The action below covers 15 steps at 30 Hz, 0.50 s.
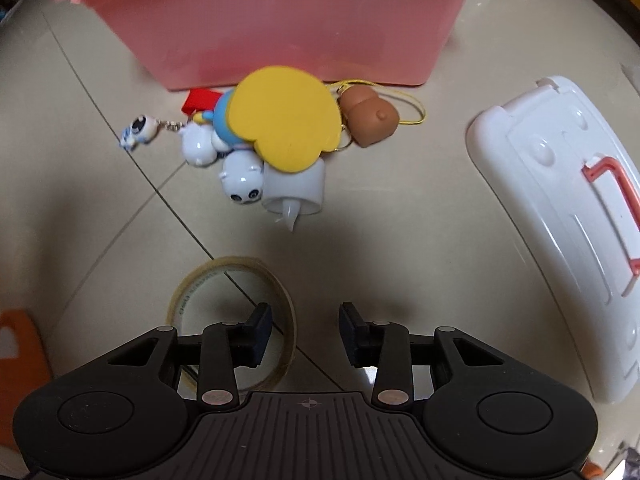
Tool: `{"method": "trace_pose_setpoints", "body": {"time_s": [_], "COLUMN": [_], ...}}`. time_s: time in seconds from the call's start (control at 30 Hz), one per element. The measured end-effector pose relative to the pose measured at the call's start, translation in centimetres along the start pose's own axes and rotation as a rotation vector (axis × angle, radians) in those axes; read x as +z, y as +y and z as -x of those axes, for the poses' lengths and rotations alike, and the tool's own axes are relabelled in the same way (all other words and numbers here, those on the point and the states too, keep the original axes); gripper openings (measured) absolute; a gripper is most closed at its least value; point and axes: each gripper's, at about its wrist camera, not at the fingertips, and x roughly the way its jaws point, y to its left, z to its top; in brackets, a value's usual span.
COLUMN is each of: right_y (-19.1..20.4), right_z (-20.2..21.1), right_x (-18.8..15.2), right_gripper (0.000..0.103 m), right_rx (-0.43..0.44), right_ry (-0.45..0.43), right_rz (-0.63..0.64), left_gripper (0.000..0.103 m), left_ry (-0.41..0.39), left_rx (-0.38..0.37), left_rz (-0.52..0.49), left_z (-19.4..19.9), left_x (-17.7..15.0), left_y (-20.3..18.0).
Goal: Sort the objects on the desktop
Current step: 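Move the right gripper to the clear tape roll and close on its rim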
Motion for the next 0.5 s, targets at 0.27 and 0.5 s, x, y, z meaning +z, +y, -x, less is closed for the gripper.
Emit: {"method": "trace_pose_setpoints", "body": {"time_s": [0.27,0.5], "right_y": [1.8,2.6], "right_z": [-0.6,-0.6], "right_x": [-0.7,-1.4], "right_gripper": [0.036,0.005], "right_rx": [-0.061,-0.039], "right_ry": [0.010,0.025], "right_rz": [0.083,0.124], "left_gripper": [0.098,0.098], "left_ry": [0.027,0.028], "left_rx": [-0.001,0.007], "left_rz": [-0.017,-0.007], "left_z": [-0.8,-0.9], "left_x": [0.1,0.1], "left_y": [-0.4,-0.2]}}
